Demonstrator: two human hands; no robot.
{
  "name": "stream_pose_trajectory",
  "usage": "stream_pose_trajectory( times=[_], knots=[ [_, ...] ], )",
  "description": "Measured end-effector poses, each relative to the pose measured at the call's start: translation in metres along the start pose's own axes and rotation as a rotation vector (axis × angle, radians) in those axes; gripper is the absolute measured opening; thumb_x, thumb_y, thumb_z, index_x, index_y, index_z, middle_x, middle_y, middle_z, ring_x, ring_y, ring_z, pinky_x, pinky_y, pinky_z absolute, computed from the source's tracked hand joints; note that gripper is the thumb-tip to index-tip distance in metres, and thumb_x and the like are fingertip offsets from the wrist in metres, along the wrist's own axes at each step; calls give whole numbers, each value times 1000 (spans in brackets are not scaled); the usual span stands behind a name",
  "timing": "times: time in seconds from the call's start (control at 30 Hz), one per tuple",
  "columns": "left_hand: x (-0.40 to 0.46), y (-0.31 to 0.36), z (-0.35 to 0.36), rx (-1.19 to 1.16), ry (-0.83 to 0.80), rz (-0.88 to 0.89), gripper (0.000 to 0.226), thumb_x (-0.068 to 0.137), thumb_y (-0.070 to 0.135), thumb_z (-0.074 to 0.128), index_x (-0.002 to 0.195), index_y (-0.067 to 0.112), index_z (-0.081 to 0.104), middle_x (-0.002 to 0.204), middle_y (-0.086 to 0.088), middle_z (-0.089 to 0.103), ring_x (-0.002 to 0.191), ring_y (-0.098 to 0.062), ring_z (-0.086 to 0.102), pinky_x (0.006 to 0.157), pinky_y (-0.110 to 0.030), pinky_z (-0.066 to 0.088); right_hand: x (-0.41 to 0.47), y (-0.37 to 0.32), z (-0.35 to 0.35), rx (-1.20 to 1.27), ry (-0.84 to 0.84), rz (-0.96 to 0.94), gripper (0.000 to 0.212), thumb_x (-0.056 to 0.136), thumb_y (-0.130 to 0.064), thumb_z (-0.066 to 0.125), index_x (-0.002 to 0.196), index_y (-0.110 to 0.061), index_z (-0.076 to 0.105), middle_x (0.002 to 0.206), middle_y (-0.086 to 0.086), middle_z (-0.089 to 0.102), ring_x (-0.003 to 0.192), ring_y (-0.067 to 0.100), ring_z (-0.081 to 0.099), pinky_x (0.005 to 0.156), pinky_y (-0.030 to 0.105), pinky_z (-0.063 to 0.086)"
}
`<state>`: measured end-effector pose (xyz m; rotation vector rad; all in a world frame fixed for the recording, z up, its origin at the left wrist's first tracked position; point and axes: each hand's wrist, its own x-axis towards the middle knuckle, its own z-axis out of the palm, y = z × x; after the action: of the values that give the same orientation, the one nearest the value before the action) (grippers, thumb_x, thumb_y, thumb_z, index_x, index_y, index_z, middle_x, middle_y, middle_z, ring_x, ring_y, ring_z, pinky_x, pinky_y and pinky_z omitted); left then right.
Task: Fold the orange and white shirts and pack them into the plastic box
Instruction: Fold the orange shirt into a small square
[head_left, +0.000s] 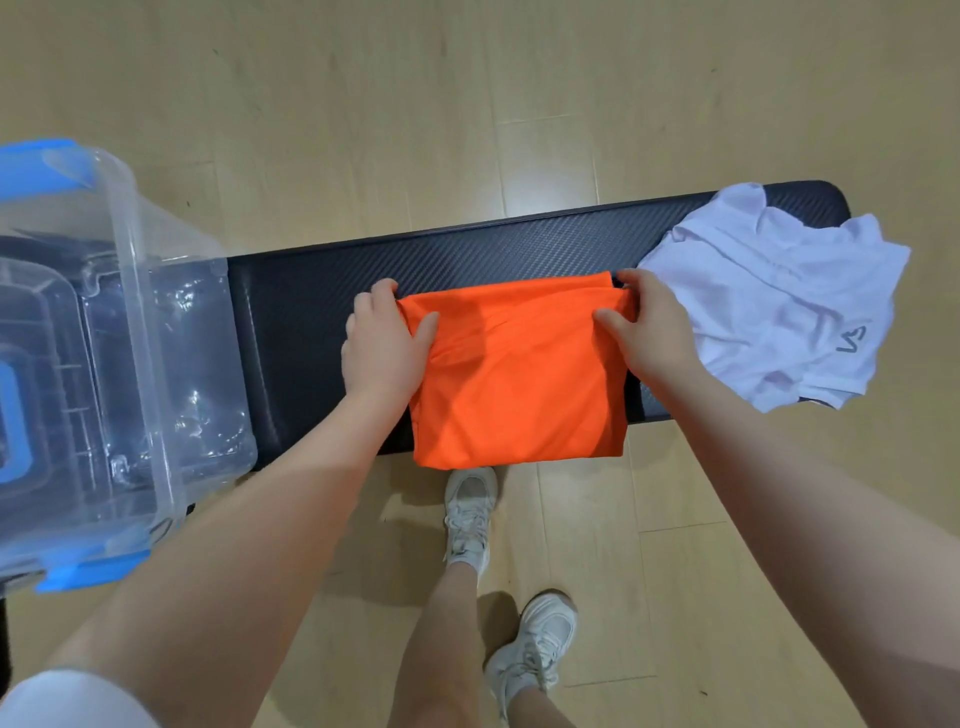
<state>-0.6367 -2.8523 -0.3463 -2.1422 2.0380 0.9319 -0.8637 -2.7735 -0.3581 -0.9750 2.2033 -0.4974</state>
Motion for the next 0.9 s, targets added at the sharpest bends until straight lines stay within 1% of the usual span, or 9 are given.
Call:
stream_pose_trajectory(
  times=[0.13,0.2,0.27,0.37,0.43,0.5,0.57,0.67,0.9],
  knots=[
    [20,8,0,-61,-97,-35,29,94,30,49,109,6,57,111,-12,60,98,-24,54,74,-32,39,14,-8,-2,-49,-54,4,40,84,-14,60,123,-8,53,117,12,62,107,26,56,86,28,38],
    [27,13,-8,-220,-68,-13,23,94,25,48,100,7,60,100,-9,62,90,-21,55,72,-28,36,21,-16,-5,12,-19,0,33,83,-14,61,116,-8,57,109,11,65,92,18,56,76,22,36],
    [33,16,-14,-285,29,10,22,93,21,47,107,9,59,103,-9,61,101,-25,56,79,-31,40,29,-24,-7,72,47,-3,33,84,-13,60,117,-7,56,112,12,64,94,18,55,75,17,34],
    [32,17,-7,69,139,134,45,92,18,45,136,9,39,141,-14,41,133,-32,35,109,-41,26,30,-33,3,-89,129,-117,52,85,-14,57,132,0,42,137,21,45,125,32,44,102,27,30],
    [22,18,8,267,146,442,52,88,16,43,139,3,36,147,-19,36,137,-35,34,113,-41,18,16,-37,20,-268,179,-326,55,85,-18,49,134,4,40,143,29,36,131,41,38,110,42,28],
    [9,17,28,436,80,691,61,78,21,36,134,0,37,141,-20,45,131,-35,44,109,-40,20,-5,-40,42,-321,89,-517,57,85,-23,43,136,3,40,146,26,35,134,41,36,111,47,26],
    [-5,5,44,575,-40,701,68,75,29,31,136,0,36,142,-18,46,132,-32,43,110,-40,21,-22,-33,64,-410,-84,-670,60,88,-33,39,140,-4,36,150,17,33,138,35,32,112,45,21],
    [-13,-13,51,557,-119,691,71,79,41,34,137,-2,35,144,-23,40,134,-35,39,111,-39,14,-25,-8,72,-644,-156,-822,61,90,-47,34,145,-19,28,153,6,31,141,26,25,113,42,18],
    [-15,-10,39,591,-264,555,111,67,79,27,143,-1,17,151,-23,26,140,-32,27,115,-36,-1,15,8,24,-852,-132,-492,65,89,-52,29,145,-18,29,152,8,33,139,26,31,109,46,14]
  ],
)
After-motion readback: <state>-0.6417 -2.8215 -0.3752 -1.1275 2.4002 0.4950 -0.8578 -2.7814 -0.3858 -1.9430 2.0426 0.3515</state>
